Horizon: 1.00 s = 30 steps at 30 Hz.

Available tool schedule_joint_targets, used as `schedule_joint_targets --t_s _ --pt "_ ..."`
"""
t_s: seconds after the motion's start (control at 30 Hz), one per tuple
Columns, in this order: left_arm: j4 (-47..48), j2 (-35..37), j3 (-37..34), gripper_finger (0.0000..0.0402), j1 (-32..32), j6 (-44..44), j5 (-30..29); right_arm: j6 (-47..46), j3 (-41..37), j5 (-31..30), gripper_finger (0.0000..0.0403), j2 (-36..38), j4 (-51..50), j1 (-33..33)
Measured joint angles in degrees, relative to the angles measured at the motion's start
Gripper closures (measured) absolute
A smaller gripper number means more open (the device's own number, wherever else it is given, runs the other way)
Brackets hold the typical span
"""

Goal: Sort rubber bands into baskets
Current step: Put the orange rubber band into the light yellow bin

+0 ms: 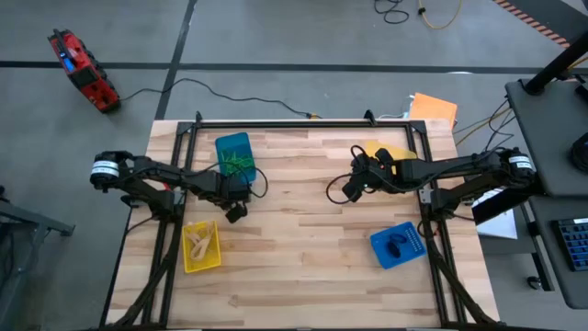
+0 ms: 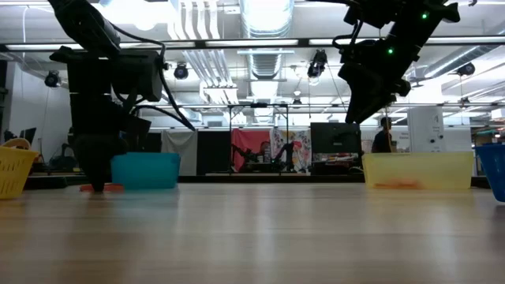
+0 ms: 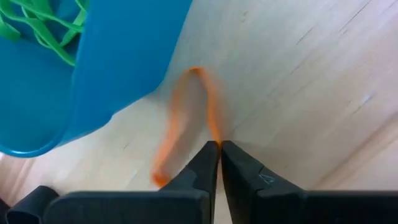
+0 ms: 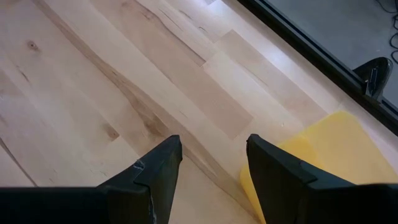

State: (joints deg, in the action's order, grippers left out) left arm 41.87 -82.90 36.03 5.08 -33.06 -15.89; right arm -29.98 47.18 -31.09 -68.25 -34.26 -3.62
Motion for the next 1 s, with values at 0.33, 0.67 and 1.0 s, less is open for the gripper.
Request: schedule_joint_targets --t_s 0.33,0.67,1.0 --pt "0.74 2.73 3.11 0.0401 -0.61 2.66 8.86 -0.02 -0.09 0.00 0.0225 0.00 0.28 0.00" --pt "0.58 3.57 9.26 0.0401 -8.26 9.09 13.90 -0.02 -0.55 0.02 0.0225 0.00 0.30 0.01" --pt "-5.63 4.01 14.55 0.0402 -13.31 18.56 13.56 -0.02 -1.37 0.04 0.0225 0.00 0.74 0.04"
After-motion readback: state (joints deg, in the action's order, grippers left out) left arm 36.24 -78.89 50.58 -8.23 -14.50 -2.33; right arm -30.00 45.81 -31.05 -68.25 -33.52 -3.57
